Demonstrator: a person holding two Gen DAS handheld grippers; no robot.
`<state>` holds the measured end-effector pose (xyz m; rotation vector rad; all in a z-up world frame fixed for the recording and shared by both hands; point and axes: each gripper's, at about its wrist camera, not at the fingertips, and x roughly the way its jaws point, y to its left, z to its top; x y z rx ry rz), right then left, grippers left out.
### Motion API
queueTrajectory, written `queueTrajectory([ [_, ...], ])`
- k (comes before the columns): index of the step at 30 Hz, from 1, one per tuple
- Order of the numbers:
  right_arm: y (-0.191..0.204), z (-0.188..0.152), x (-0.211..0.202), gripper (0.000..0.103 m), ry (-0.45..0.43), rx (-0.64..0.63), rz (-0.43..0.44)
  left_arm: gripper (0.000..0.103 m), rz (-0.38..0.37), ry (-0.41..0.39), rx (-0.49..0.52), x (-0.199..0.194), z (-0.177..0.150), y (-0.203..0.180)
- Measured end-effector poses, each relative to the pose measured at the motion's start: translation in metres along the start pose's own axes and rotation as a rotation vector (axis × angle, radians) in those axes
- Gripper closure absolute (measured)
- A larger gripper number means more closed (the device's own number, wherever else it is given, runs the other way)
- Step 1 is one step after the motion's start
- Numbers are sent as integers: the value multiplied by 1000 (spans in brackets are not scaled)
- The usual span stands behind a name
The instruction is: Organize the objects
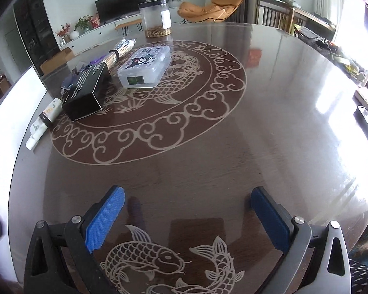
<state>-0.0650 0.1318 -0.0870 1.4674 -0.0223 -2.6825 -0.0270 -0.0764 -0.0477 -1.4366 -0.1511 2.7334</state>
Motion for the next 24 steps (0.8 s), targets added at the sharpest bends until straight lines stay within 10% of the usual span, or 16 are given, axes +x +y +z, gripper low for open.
queueTrajectory([
  [24,7,-7,1,0,-27,-31,-62,0,119,56,27,46,-17,13],
])
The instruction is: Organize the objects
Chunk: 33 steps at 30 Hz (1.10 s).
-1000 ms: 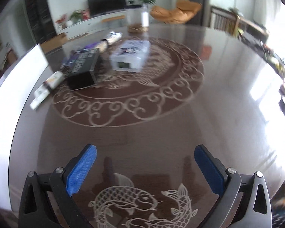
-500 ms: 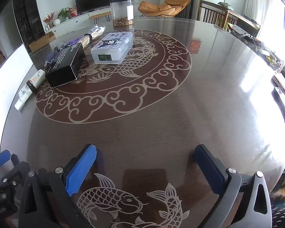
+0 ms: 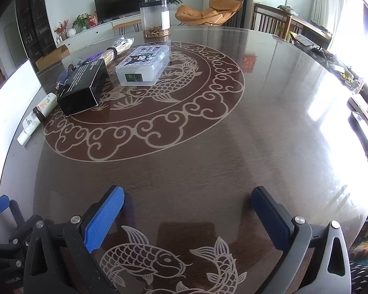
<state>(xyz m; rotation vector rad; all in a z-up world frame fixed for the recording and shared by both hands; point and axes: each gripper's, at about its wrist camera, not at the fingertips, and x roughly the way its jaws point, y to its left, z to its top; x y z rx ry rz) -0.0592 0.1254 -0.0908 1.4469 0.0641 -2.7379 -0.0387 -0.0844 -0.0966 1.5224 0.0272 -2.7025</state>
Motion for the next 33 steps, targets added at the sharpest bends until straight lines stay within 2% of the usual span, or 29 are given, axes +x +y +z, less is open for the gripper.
queueTrajectory([
  [11,-1,1,0,0,-4,0,2,0,-9,-3,21,0,0,0],
  [13,-1,1,0,0,-5,1,2,0,-16,15,33,1,1,0],
  [16,-1,1,0,0,-4,0,2,0,-38,89,69,5,10,0],
  [17,-1,1,0,0,-4,0,2,0,-46,106,77,4,14,1],
  [19,-1,1,1,0,-4,1,2,0,-47,82,93,-4,26,6],
  [21,-1,1,1,0,-4,1,2,0,1,35,113,-16,45,14],
  [23,-1,1,1,0,-4,1,2,0,30,22,113,-22,67,21],
  [27,-1,1,1,0,-4,1,1,0,19,112,97,-4,111,32],
  [30,-1,1,1,0,-5,0,2,0,78,156,137,26,138,32],
  [33,-1,1,1,0,-5,0,3,0,108,191,158,52,150,32],
])
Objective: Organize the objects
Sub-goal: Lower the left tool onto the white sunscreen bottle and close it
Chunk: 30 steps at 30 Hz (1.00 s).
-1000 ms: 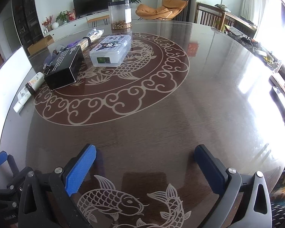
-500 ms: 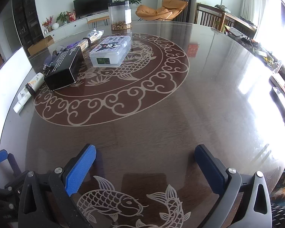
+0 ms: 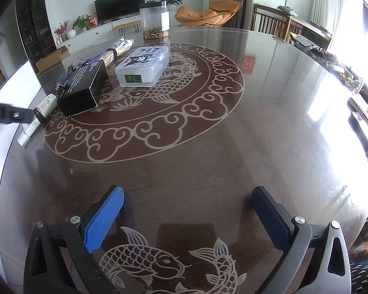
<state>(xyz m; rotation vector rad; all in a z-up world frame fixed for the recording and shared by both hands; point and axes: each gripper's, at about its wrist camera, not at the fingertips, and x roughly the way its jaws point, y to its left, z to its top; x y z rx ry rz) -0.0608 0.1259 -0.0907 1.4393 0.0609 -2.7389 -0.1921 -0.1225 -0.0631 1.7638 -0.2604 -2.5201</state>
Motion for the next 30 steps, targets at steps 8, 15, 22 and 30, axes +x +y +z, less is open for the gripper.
queueTrajectory([
  [8,0,0,0,0,0,0,0,0,-93,48,-62,35,15,4],
  [15,1,1,1,0,-1,1,-1,0,-134,26,-128,35,19,12],
  [22,1,1,1,0,-1,1,-1,0,-134,2,-126,29,15,16],
  [30,1,1,1,0,-1,1,-1,49,-101,-105,-138,5,-2,5],
])
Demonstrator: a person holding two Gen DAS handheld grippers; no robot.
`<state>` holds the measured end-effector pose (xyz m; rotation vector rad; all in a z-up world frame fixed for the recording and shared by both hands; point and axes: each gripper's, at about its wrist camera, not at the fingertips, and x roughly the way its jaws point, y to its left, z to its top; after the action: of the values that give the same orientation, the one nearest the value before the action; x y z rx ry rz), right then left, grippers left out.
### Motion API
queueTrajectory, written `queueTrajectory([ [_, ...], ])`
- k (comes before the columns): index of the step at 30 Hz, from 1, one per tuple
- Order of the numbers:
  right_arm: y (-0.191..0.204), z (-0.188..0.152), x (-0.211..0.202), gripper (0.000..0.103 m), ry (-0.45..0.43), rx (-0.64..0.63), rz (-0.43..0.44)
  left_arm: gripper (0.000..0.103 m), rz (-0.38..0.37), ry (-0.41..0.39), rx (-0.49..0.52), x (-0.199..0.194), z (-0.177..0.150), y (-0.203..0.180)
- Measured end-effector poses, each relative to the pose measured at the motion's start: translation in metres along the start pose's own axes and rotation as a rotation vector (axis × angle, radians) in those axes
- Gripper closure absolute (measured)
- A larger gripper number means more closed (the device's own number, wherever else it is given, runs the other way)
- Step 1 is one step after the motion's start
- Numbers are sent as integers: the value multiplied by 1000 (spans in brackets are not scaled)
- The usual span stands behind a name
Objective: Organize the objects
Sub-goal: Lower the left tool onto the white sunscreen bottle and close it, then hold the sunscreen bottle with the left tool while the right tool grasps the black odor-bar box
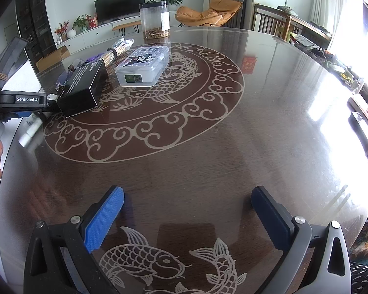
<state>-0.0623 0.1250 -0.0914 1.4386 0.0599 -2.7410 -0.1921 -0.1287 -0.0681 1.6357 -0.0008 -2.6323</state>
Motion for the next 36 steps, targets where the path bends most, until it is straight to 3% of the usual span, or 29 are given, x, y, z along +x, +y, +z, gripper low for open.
queueTrajectory([
  [4,0,0,0,0,0,0,0,49,22,-17,-68,-11,-22,-1],
  [7,0,0,0,0,0,0,0,49,41,-42,-116,-24,-55,-7],
  [15,0,0,0,0,0,0,0,49,41,-100,-113,-55,-121,-22],
  [17,0,0,0,0,0,0,0,43,34,-110,-95,-55,-125,-20],
  [19,0,0,0,0,0,0,0,11,32,-97,-91,-51,-124,-19],
  [21,0,0,0,0,0,0,-1,4,36,-100,-98,-40,-121,-17],
  [36,1,0,2,0,-11,8,-9,0,37,-137,-99,-37,-129,-23],
])
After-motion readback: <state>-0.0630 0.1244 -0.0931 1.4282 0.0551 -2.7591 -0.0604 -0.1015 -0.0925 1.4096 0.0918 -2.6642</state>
